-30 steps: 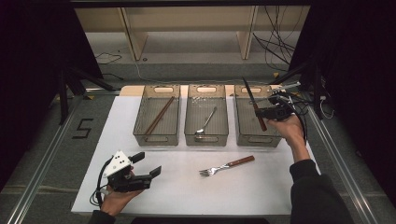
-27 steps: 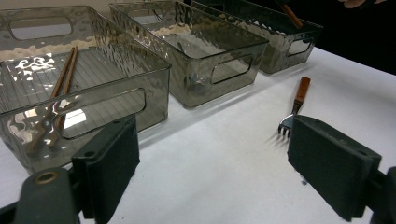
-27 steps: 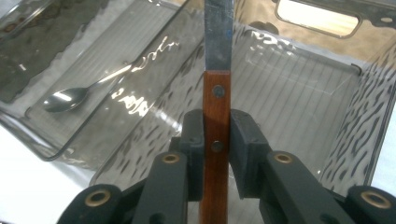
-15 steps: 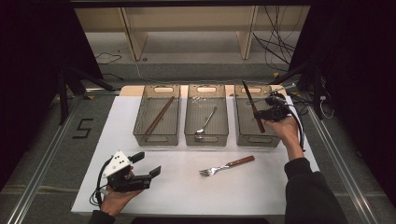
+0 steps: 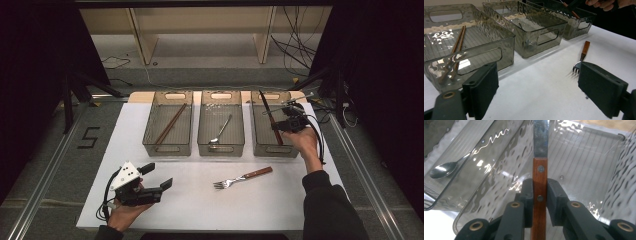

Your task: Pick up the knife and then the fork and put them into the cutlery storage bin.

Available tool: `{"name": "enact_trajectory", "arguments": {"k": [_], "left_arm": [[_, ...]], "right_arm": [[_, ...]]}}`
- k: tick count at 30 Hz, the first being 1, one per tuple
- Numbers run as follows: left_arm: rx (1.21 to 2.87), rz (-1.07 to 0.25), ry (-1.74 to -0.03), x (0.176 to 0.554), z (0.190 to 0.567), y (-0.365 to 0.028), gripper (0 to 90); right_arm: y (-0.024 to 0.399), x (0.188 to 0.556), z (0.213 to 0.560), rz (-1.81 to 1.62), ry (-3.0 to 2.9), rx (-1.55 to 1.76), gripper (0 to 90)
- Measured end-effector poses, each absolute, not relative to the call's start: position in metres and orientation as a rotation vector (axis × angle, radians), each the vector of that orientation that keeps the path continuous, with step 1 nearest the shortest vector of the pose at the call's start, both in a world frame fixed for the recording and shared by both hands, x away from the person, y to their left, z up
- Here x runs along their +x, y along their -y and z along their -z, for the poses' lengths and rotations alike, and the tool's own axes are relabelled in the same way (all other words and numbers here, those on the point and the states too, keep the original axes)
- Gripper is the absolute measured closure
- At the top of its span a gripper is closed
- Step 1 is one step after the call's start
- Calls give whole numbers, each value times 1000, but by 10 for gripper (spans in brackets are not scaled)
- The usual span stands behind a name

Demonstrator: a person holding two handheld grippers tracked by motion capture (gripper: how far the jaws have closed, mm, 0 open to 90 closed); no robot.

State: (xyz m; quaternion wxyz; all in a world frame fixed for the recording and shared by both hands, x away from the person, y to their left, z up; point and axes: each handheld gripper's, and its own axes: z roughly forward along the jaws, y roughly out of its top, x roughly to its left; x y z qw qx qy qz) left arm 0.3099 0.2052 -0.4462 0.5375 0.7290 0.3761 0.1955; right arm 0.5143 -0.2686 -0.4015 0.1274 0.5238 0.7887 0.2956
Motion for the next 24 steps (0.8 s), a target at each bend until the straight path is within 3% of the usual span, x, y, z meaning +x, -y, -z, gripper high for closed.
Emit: {"name": "enact_trajectory", "arguments": {"k": [19, 22, 24], "left_arm": [[1737, -467, -891, 310, 446, -205, 163], [1738, -468, -891, 310, 446, -205, 163], [1739, -469, -890, 310, 446, -205, 163]], "right_arm": [[268, 513, 413, -809, -2297, 1563, 757], [269, 513, 413, -797, -2301, 1576, 650], [269, 512, 410, -787, -2298, 1565, 636]]}}
